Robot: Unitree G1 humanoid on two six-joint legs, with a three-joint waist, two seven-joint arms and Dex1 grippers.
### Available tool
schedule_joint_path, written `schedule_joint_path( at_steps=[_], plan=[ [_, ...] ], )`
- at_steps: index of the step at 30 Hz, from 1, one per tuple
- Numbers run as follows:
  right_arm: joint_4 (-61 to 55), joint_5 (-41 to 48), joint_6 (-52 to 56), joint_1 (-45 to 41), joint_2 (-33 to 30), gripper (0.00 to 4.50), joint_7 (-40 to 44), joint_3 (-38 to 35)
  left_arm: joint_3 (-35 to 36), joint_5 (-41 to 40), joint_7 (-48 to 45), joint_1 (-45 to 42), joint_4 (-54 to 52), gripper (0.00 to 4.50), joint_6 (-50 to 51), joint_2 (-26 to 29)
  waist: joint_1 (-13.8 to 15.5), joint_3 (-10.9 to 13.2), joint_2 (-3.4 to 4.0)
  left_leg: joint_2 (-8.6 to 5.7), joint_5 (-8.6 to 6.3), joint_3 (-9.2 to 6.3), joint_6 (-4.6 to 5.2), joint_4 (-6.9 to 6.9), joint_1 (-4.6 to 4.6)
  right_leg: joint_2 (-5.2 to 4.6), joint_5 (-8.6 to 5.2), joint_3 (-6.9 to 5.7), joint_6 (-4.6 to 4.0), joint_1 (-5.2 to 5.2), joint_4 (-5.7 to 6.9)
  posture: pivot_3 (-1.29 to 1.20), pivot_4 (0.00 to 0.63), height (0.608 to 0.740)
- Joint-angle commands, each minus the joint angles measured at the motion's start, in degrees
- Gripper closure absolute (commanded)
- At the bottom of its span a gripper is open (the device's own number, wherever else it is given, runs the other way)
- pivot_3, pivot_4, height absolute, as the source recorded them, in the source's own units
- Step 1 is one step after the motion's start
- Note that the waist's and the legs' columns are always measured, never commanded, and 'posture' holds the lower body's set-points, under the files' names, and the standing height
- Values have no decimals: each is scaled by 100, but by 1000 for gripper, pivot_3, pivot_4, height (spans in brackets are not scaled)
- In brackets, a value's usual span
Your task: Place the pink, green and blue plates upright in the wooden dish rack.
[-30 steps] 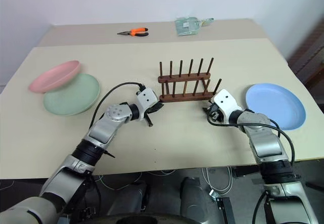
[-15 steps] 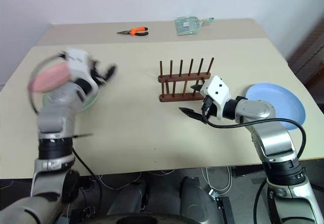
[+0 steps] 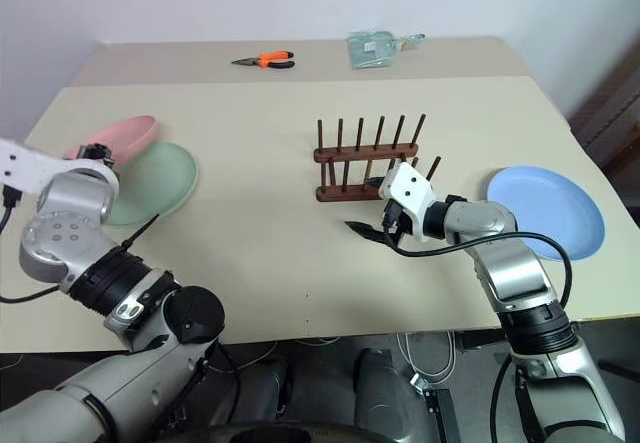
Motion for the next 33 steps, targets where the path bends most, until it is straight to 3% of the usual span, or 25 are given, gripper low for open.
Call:
schedule_joint_path(
  at_steps=[1, 3, 6, 11, 19, 23, 29, 33],
  plan=[
    [-61, -20, -149, -136, 119, 0, -38, -2, 256, -396, 152, -97, 421, 1149, -144, 320, 20, 0, 0, 0, 0, 0, 0, 0, 0, 0, 0, 0, 0, 0, 0, 0, 150, 740],
    [-63, -96, -190, -120, 179, 0, -109, 14, 193, -486, -111, -55, 1023, 1149, -301, 676, 44, 1, -1, 0, 2, -1, -3, 0, -1, 1, 1, 0, -2, -2, 2, 0, 150, 740],
    [-170, -164, -194, -12, 228, 0, -201, -10, 94, -599, -501, -40, 1853, 1899, -725, 1160, 50, 0, -1, -1, 7, 0, -12, 1, 1, 1, 6, 1, -10, -3, 5, 0, 150, 740],
    [-441, -167, -98, 268, 157, 0, -325, -144, -257, -746, -779, -15, 2372, 4389, -982, 1454, 73, -2, -5, -3, 8, -3, -14, 1, -5, 0, 7, -1, -12, -2, 2, 0, 150, 740],
    [-542, -225, -81, 471, 171, 0, -467, -137, -688, -1097, -875, 98, 2232, 4460, -1146, 1295, 36, -2, -6, 0, 5, -1, -9, -3, 1, 1, 8, 1, -13, -4, 5, 0, 150, 740],
    [-463, -310, -142, 457, 170, 0, -460, -72, -679, -1265, -725, 40, 2311, 3224, -1413, 1238, 50, -2, -6, 0, 5, -1, -10, -2, -1, 2, 8, 1, -13, -5, 5, 0, 150, 740],
    [-390, -367, -173, 434, 152, 0, -428, -76, -621, -1611, -267, -8, 2287, 123, -1676, 1064, 63, -2, -6, 0, 5, -1, -9, -2, -1, 1, 8, 1, -13, -4, 4, 0, 150, 740],
    [-372, -406, -166, 407, 170, 0, -430, -59, -612, -1744, -208, -46, 2588, 123, -2033, 1184, 63, -2, -8, -1, 5, -1, -9, 0, -1, 0, 8, 1, -13, -2, 3, 0, 150, 740]
  ],
)
